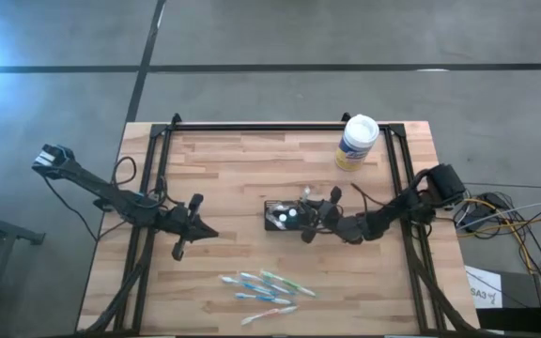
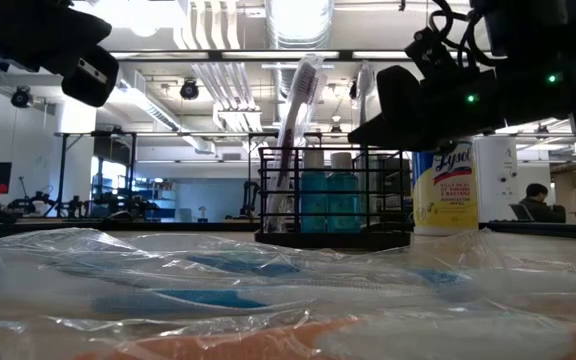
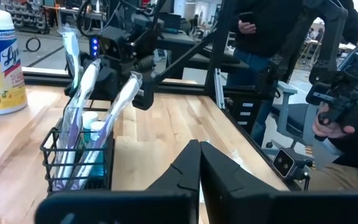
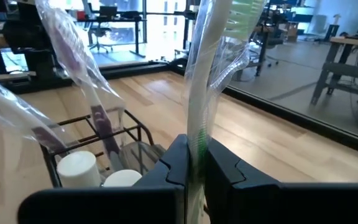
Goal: Pick & Place toothbrushing station
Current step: Put the top green toothbrush into the mesh organizer
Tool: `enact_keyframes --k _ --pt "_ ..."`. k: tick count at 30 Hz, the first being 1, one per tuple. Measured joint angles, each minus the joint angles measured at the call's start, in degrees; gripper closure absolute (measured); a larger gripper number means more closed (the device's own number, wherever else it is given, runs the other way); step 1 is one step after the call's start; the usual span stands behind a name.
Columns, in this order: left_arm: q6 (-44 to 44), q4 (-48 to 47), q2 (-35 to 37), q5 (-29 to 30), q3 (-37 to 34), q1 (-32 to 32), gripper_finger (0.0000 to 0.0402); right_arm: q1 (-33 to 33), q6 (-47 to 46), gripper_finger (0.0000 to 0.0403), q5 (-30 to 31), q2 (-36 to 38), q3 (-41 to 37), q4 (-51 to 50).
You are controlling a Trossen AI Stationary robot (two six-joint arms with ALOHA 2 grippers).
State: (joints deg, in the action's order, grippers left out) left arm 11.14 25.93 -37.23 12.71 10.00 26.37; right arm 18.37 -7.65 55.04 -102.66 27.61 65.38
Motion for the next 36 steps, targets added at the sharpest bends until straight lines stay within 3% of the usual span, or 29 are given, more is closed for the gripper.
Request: enact_keyframes --k 7,24,31,36 --pt "-0.44 -0.02 -0.29 0.33 0.02 0.00 0.0377 0.00 0.58 0.0353 0.29 0.48 -0.03 -0.40" --pt "-0.32 -1.57 -0.55 0.44 0.02 0.00 0.0378 0.51 -0.92 0.0252 -3.00 6.77 -0.08 -6.58" --pt "-0.71 -1.39 -1.07 2.37 -0.02 0.00 0.0383 0.88 2.04 0.0234 -2.99 10.26 -0.10 -7.01" --pt "1.05 4.33 -2.17 3.04 -3.52 0.00 0.0378 1.15 2.76 0.0234 -3.01 12.63 -0.10 -10.84"
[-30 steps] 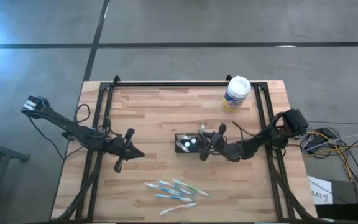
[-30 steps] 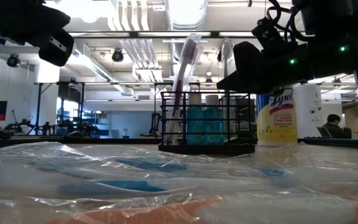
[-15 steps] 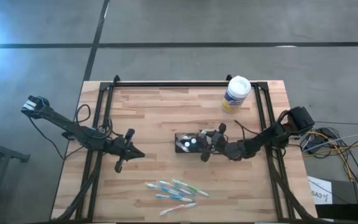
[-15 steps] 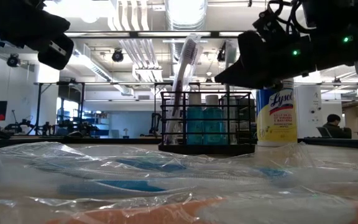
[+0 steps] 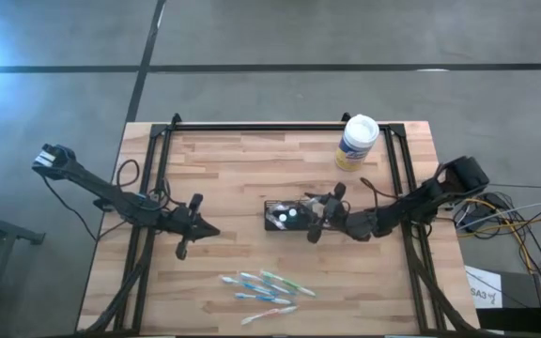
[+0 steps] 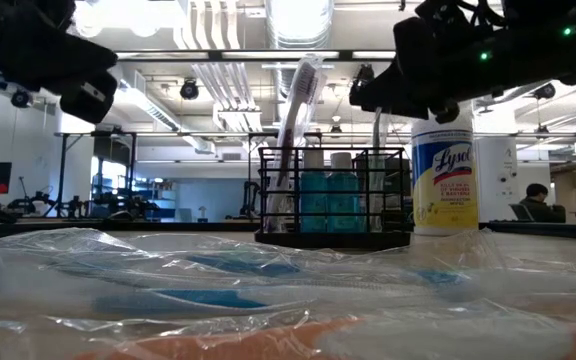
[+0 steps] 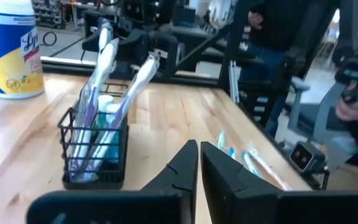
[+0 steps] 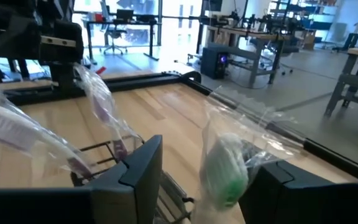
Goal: Pick & Place toothbrushing station
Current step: Put the top green toothbrush into the mesh organizer, then put the green toothbrush into the mesh organizer
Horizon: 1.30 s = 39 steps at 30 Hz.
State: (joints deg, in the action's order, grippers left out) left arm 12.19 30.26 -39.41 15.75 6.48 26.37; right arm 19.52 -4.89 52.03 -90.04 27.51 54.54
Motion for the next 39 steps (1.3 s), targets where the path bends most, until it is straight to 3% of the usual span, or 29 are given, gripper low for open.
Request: enact_keyframes --k 5,10,31,35,39 --pt "3.32 7.86 -0.30 0.61 -5.28 0.00 0.0374 -0.06 0.24 0.0231 0.50 0.83 0.00 -2.08" --pt "7.46 7.61 -0.62 1.05 -5.92 0.51 0.0374 -0.04 1.03 0.0233 0.63 1.60 0.00 -2.13" --pt "0.02 7.47 -0.94 3.77 -5.99 1.92 0.0397 1.94 3.74 0.0234 0.30 3.46 0.03 -2.14" --pt "0.49 7.45 -1.78 3.79 -5.99 1.92 0.0398 2.77 9.41 0.0234 -0.04 4.49 1.43 -1.70" --pt "2.24 7.60 -2.48 3.78 -5.99 1.92 0.0399 3.95 6.32 0.0234 -0.39 7.36 2.60 -4.00"
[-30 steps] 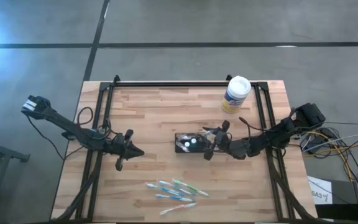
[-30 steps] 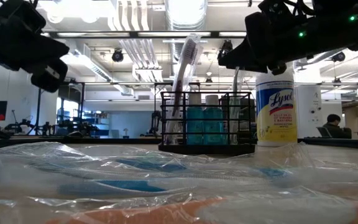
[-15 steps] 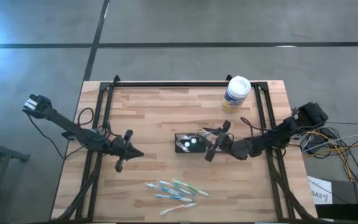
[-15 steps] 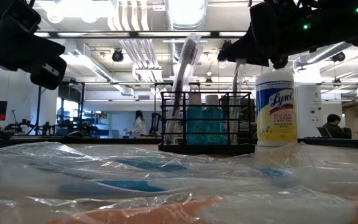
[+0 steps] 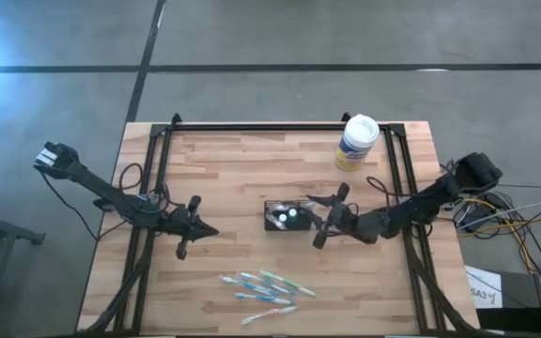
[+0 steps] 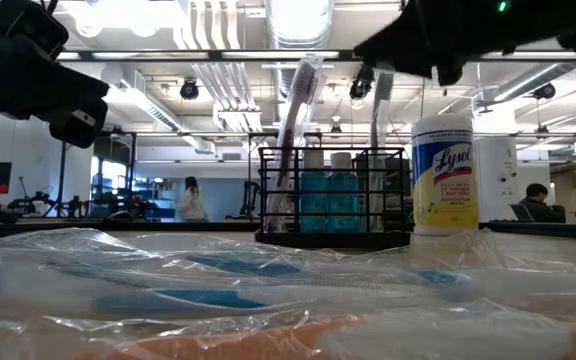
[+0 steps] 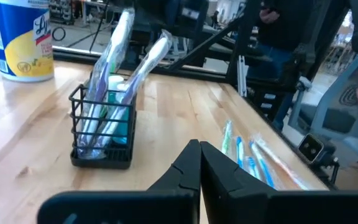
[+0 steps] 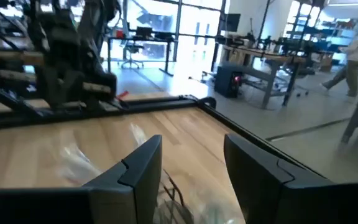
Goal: Pick & Place toothbrushing station
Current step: Put the green toothbrush into the mesh organizer
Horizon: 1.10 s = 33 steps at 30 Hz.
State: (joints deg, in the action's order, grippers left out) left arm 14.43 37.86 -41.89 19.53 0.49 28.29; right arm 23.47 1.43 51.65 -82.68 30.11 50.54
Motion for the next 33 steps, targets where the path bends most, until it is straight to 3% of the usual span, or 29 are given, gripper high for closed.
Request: enact_keyframes --k 8,12,16,22,26,29,33 --pt "0.75 1.62 -0.64 -0.06 -0.02 0.00 0.0394 1.33 -9.98 0.0234 0.67 11.09 5.73 -27.58" --pt "4.08 1.78 -0.66 -0.10 -0.02 0.00 0.0387 1.33 -10.49 0.0234 0.63 14.01 8.77 -38.56" --pt "8.59 2.64 -0.69 -0.42 0.70 0.37 0.0393 1.54 -7.78 0.0234 0.58 15.85 12.34 -41.18" --pt "3.05 2.71 -0.89 -2.00 0.85 1.20 0.0392 2.51 -5.47 0.0234 0.31 17.98 15.80 -41.88" --pt "0.49 3.64 -0.76 -4.70 0.92 1.22 0.0393 7.00 -4.80 0.0234 -2.34 18.94 18.76 -43.58" --pt "0.56 3.66 -0.43 -5.85 0.92 1.23 0.0398 11.59 -11.74 0.0238 -2.76 17.95 22.42 -51.73" --pt "-0.49 3.45 1.16 -5.85 0.98 1.22 0.0396 17.58 -29.25 0.0251 -0.55 13.73 29.44 -72.25"
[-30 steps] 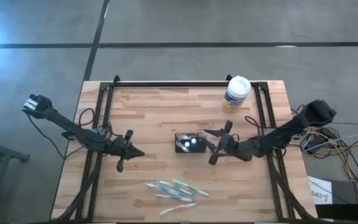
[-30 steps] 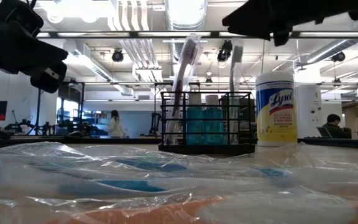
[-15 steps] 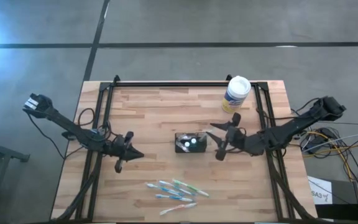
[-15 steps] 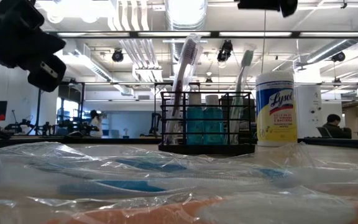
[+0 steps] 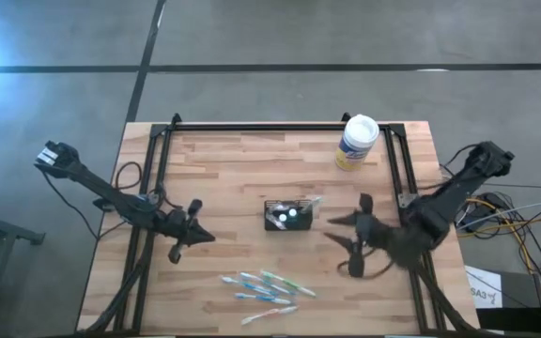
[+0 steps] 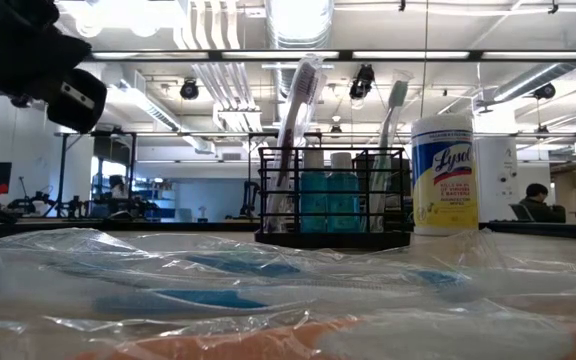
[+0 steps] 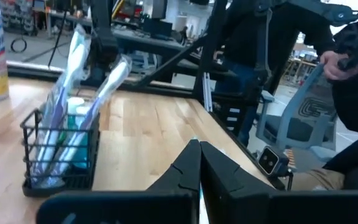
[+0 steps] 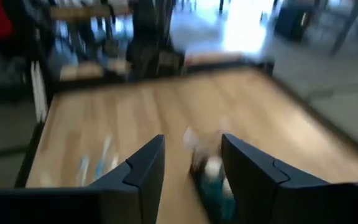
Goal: Pick & Place toothbrushing station
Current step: Put the green toothbrush into the mesh organizer
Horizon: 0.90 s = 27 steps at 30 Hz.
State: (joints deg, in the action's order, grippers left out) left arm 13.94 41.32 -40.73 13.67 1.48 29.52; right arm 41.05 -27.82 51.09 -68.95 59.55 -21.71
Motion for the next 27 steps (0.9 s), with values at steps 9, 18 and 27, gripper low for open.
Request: enact_keyframes --k 9,18,27 --pt "-2.32 -11.14 7.73 -0.97 1.40 -1.07 0.0399 8.72 -15.90 0.0276 -7.24 -17.12 12.74 -17.13" --pt "-8.36 -35.42 10.77 -0.57 11.85 -5.89 0.0400 8.82 -22.30 0.0264 -15.45 -30.77 21.35 -18.39" --pt "-14.35 -35.48 15.15 -0.55 14.47 -6.55 0.0399 7.72 -30.90 0.0241 -16.00 -38.54 22.50 -18.83"
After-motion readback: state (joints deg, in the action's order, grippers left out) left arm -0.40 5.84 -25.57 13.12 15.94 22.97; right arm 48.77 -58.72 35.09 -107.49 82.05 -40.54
